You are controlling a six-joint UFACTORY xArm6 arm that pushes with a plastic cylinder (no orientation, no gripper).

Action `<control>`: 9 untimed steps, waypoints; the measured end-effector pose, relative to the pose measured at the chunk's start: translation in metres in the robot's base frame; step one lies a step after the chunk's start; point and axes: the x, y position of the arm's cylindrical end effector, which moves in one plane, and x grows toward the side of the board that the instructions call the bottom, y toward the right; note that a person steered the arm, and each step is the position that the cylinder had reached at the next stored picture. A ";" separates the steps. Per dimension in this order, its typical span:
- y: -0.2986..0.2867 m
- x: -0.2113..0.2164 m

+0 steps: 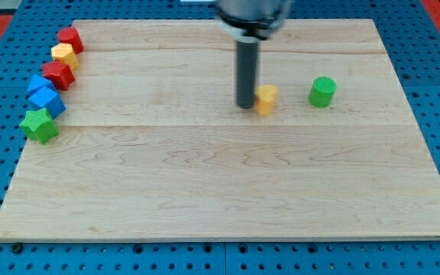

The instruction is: Move the green star to the left of the yellow heart

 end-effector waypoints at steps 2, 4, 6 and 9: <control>-0.014 0.045; -0.291 0.127; -0.368 0.089; -0.267 0.005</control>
